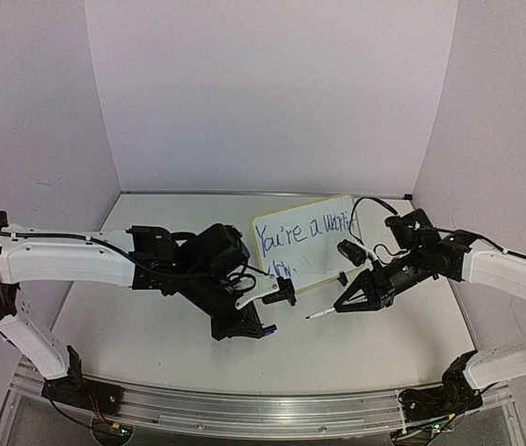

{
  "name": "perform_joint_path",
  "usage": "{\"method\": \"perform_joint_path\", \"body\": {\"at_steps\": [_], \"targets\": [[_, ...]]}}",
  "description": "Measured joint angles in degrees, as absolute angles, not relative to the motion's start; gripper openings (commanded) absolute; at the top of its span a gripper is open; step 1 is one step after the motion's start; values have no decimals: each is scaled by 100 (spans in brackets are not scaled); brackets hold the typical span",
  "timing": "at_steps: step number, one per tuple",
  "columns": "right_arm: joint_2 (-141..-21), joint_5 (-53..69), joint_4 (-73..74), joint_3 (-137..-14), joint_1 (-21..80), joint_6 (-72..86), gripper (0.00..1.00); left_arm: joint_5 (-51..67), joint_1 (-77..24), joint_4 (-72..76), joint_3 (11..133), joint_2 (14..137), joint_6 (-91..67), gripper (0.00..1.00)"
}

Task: Write a sentence on the whiteboard
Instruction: Insert the whiteboard marker without the cap into the pen cap.

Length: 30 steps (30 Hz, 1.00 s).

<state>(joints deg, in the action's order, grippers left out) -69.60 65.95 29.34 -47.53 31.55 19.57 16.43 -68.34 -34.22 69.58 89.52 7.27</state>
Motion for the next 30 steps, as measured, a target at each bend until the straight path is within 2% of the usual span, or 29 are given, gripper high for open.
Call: {"method": "perform_joint_path", "body": {"at_steps": [30], "targets": [[-7371,6600,2296,-4759,3546,2187,0,2106,-6836,-3426,7336,9327,746,0]]}}
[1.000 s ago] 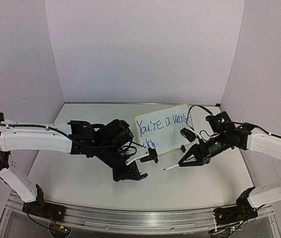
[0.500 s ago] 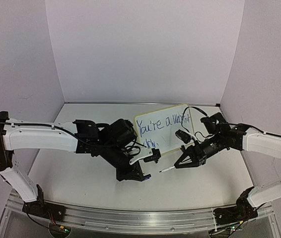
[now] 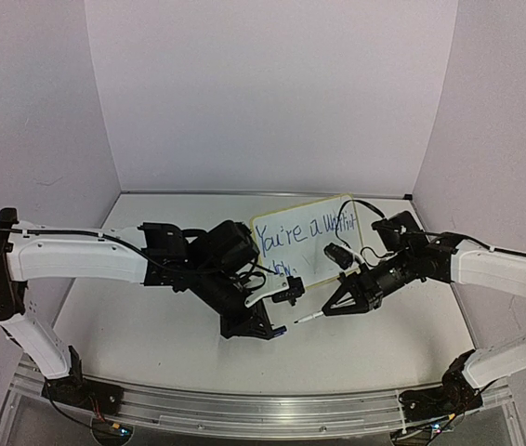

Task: Write a sentence on the whiteboard
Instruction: Insert the whiteboard marker without the cap into the pen cap.

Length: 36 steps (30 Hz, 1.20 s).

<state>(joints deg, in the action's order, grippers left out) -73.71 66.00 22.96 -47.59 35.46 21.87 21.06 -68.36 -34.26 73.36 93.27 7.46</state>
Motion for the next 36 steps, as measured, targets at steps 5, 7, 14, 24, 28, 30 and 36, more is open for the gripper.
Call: {"method": "perform_joint_path", "body": {"at_steps": [5,7,14,24,28,30,36], "targets": [[-7393,6584,2259,-4759,3594,2220,0,2139,-6836,-3400,7402,9378,744,0],[-7393,6582,2235,-4759,3605,2239,0,2147,-6836,-3398,7404,9402,746,0],[-7393,6573,2187,-4759,3632,2276,0,2191,-6836,-3395,7417,9417,744,0],[-7393,6547,2169,-4759,3680,2311,0,2235,-6836,-3395,7435,9432,703,0],[-7393,6539,2139,-4759,3701,2324,0,2237,-6836,-3343,7478,9500,701,0],[-7393,6539,2137,-4757,3708,2329,0,2237,-6836,-3341,7481,9504,701,0],[-7393,6534,2097,-4757,3734,2344,0,2237,-6836,-3301,7489,9504,698,0]]}}
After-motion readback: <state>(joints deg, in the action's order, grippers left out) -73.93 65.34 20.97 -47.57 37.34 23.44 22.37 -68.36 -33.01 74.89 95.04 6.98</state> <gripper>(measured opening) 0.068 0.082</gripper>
